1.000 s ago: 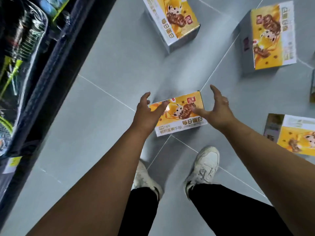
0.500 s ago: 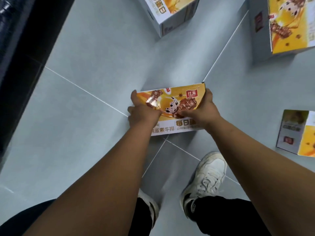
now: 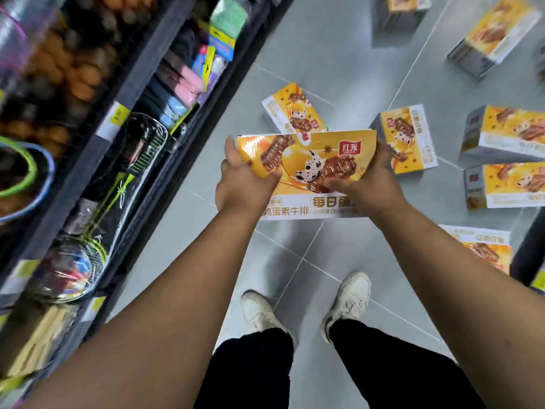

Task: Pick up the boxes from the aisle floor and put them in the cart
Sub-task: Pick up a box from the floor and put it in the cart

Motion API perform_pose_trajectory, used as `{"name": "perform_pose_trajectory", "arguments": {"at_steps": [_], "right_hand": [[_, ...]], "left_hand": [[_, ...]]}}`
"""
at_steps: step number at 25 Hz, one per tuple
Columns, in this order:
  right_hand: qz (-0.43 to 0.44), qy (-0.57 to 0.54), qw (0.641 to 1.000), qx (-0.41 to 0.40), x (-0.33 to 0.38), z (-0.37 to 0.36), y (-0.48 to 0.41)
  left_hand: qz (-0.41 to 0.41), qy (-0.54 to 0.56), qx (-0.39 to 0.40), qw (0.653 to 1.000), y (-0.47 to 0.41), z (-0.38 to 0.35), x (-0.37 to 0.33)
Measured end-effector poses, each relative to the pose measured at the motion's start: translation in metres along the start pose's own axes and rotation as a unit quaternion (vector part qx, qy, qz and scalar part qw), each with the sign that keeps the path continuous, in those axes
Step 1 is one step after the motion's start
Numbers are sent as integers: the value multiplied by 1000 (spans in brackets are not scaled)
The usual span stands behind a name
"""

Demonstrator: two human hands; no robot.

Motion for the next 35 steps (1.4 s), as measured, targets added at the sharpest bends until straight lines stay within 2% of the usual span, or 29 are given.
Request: {"name": "perform_pose_trajectory", "arguments": {"at_steps": [5, 8, 11, 16, 21, 26, 35], "right_hand": [[89, 102, 990, -41, 206, 139, 75], [146, 119, 981, -54, 298, 195, 118], [198, 133, 969, -71, 363, 233, 153], [279, 161, 946, -38, 435, 254, 193], [361, 182, 914, 27, 480, 217, 234], [431, 192, 873, 124, 510, 140, 298], [530, 234, 757, 301, 532, -44, 506]], "left_hand": [[-121, -1, -31, 992, 99, 185, -114], [-167, 8, -73, 983, 152, 274, -162], [-186, 36, -107, 976, 197, 335, -186], [-164, 74, -184, 966, 260, 399, -174], [-69, 115, -258, 957, 310, 439, -112], [25, 158, -330, 930, 373, 470, -12], [216, 229, -441, 841, 524, 503, 220]]}}
Point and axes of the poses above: each hand's wrist, its own y-axis away from the middle knuckle, its own z-axis out of the back of the hand, x = y × z, the point moved 7 cm from there along -y, towards the middle knuckle, and after that the axes turned 7 degrees about z, right-handed, at the moved point
